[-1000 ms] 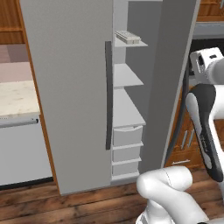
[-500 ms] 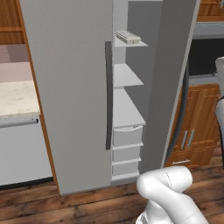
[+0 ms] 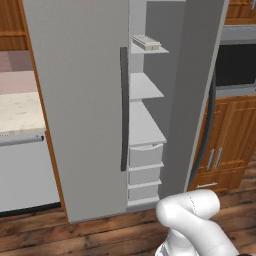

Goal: The ice cube tray has been filled with water. Take the tray and place it in the freezer to make ice. Close the freezer door after placing the tray.

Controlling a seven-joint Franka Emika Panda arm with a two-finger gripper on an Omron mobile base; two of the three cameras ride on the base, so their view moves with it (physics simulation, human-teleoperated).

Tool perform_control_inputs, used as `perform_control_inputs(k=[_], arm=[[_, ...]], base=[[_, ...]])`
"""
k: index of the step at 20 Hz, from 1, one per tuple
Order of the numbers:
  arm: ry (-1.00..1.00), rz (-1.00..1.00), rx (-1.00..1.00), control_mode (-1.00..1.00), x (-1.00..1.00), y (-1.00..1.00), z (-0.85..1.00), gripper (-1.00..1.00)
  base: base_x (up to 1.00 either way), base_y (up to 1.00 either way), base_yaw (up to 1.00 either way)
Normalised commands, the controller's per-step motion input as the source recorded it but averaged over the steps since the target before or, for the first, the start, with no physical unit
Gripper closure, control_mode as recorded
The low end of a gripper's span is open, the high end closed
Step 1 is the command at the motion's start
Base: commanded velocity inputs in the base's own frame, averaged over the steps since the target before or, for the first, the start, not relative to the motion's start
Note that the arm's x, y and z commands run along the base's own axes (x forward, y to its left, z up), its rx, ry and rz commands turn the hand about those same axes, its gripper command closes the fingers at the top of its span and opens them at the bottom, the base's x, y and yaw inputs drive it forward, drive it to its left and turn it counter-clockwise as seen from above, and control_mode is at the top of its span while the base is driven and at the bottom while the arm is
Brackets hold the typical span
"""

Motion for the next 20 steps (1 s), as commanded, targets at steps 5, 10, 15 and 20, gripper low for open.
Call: perform_control_inputs(k=[5, 10, 15, 20], arm=[[0.00, 0.05, 0.07, -1.00, 0.00, -0.26, -0.08, -1.00], [0.00, 0.06, 0.05, -1.00, 0.00, -0.09, -0.13, -1.00], [0.00, 0.14, 0.04, -1.00, 0.04, -0.06, -0.23, -1.00], [0.00, 0.21, 0.02, -1.00, 0.12, -0.18, -0.33, -1.00]], base=[[0.00, 0.00, 0.00], [0.00, 0.00, 0.00], [0.00, 0.00, 0.00], [0.00, 0.00, 0.00]])
